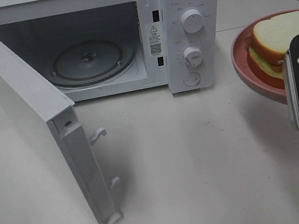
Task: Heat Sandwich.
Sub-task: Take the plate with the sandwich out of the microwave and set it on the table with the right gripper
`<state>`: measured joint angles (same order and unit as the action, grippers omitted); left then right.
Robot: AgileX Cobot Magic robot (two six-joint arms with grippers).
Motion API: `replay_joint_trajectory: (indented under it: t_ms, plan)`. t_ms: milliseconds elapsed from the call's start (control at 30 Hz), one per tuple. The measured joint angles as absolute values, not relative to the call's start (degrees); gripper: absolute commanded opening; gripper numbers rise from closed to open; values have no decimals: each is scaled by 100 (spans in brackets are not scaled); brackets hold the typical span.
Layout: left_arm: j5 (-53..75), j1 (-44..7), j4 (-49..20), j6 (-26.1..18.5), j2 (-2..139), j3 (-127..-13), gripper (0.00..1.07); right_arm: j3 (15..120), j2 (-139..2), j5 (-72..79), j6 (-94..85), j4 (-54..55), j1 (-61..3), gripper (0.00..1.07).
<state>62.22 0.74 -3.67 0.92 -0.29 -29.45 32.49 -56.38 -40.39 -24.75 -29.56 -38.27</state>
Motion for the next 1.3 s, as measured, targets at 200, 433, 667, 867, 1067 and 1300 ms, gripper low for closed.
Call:
replay_joint_trajectory:
  t_ms: [200,433,667,867,1067,1300]
  plan:
    - [6222,74,-367,92,-29,-2945,98,3249,-5638,-4240,-1702,-3243,-3827,0]
    - [6222,74,-367,92,-29,-2945,98,3249,-5638,-4572,-539,-3661,-3827,0]
    - [6222,74,-367,92,-29,-2945,98,3266,-5856,-4887,470,-3971,-3827,0]
    - [6222,74,-367,92,-29,-2945,98,3312,-6303,-4893,1490,-4217,-3827,0]
    - [6222,74,-367,92,-29,-2945,98,3581,-6578,-4899,2309,-4481,-3827,0]
    - [6222,74,-367,92,-29,-2945,98,3999,-7019,-5128,2968,-4566,-3827,1]
